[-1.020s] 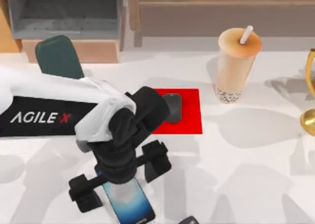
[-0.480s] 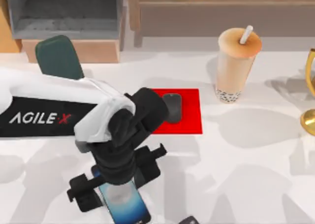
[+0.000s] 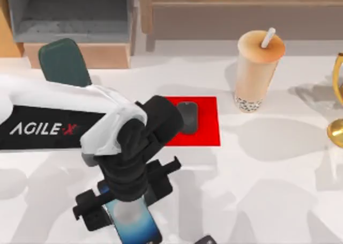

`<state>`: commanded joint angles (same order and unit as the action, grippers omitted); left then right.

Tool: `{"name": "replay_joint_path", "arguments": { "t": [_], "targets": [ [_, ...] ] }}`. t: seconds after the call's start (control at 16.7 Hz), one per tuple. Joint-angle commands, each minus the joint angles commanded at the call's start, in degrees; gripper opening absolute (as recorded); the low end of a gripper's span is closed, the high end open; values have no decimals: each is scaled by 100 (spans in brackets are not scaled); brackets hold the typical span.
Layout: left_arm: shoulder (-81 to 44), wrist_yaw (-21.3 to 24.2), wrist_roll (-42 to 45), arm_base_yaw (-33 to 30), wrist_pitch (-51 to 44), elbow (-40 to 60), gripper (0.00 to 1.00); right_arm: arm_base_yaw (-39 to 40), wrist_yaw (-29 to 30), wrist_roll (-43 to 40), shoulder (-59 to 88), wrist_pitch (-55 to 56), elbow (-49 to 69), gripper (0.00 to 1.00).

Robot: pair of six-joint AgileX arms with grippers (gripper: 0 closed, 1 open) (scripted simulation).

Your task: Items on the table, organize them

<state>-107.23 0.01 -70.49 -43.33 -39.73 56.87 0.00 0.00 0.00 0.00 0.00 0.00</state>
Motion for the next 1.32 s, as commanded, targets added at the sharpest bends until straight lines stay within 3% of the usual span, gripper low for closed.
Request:
{"name": "replay_joint_path", "arguments": {
  "t": [0.96,1.14,1.32],
  "targets": [
    [520,-22,89,15,-905,376,0,0,0,0,0,0,0,100],
    [687,-368,77,-120,-797,329,0,0,0,0,0,0,0,100],
    [1101,-1148,236,-328,-548,183,0,0,0,0,0,0,0,100]
  ]
}}
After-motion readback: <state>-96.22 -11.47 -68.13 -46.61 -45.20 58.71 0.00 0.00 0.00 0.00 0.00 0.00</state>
